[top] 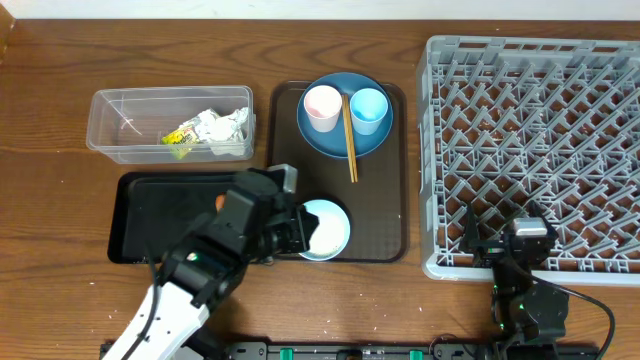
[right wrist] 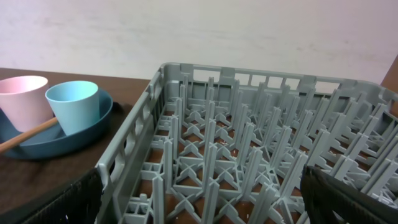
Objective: Sort waste into correct bins and load items into the dishwasher rack
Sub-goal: 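Move the left gripper to the light-blue rice bowl and grasp its rim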
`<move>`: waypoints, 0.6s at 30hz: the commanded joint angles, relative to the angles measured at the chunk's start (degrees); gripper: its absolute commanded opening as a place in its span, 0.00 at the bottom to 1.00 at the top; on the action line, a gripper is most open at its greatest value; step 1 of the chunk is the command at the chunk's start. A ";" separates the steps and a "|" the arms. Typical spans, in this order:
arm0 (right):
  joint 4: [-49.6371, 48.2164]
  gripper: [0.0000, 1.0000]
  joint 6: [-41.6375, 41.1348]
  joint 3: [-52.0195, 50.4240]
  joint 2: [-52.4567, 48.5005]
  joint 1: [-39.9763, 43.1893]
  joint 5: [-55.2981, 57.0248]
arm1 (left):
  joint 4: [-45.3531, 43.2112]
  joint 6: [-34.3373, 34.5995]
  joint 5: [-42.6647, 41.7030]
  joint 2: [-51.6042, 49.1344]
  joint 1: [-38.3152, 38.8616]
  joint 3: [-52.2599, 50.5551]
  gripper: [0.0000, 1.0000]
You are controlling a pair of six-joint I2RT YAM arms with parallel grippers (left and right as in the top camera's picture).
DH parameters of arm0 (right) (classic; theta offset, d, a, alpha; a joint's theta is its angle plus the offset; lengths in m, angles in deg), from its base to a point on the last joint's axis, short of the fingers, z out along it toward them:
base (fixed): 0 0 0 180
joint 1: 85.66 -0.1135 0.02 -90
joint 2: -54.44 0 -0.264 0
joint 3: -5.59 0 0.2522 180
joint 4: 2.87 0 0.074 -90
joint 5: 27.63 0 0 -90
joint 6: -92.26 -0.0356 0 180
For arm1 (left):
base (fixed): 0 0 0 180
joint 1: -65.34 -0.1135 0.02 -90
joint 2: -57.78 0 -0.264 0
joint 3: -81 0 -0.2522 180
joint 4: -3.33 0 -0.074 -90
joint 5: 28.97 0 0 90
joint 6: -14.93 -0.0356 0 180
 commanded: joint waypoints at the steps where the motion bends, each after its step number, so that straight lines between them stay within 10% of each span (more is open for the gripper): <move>1: 0.22 0.99 0.09 -0.09 0.09 -1.03 0.17 | -0.68 1.95 0.31 -3.50 2.54 0.50 0.06; 9: 0.22 0.99 0.09 -0.09 0.09 -1.03 0.17 | -5.90 2.36 2.27 -11.13 8.55 0.52 0.07; 18: 0.22 0.99 0.09 -0.09 0.09 -1.03 0.17 | -6.95 2.36 14.69 -16.26 13.11 0.50 0.30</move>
